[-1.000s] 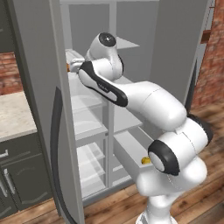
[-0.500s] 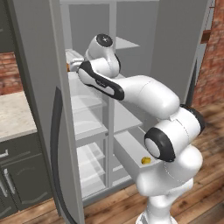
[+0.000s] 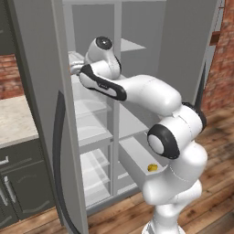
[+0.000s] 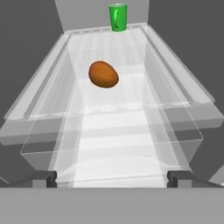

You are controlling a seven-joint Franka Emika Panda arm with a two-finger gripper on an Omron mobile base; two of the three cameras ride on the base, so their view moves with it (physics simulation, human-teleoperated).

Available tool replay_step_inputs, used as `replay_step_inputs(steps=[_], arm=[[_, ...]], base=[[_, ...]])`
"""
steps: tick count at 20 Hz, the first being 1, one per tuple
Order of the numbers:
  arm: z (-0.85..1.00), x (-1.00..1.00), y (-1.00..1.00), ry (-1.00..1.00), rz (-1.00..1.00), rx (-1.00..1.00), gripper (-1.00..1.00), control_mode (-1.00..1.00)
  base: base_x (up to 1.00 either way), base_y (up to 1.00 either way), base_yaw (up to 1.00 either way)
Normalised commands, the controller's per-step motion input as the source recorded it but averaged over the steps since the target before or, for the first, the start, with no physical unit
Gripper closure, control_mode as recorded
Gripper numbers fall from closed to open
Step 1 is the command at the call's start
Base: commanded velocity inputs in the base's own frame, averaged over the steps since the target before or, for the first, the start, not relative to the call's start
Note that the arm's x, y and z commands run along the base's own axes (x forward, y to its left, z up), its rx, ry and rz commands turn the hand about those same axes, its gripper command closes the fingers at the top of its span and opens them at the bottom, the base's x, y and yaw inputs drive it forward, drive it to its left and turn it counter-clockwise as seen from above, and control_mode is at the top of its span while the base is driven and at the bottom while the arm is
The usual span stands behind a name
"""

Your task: Take the lemon and mango from the fridge shelf and place them in the freezer drawer to begin freezing them.

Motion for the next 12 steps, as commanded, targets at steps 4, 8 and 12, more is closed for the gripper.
replay_step_inputs(steps=[4, 8, 12], arm=[[-0.13, 0.26, 0.15, 0.00, 0.00, -0.01, -1.00, -1.00], [-0.06, 0.27, 0.14, 0.00, 0.01, -0.02, -1.00, -1.00], [-0.02, 0.28, 0.09, 0.00, 0.01, -0.03, -1.00, -1.00]], base=[[0.00, 0.00, 0.00], [0.00, 0.00, 0.00], [0.00, 0.00, 0.00]])
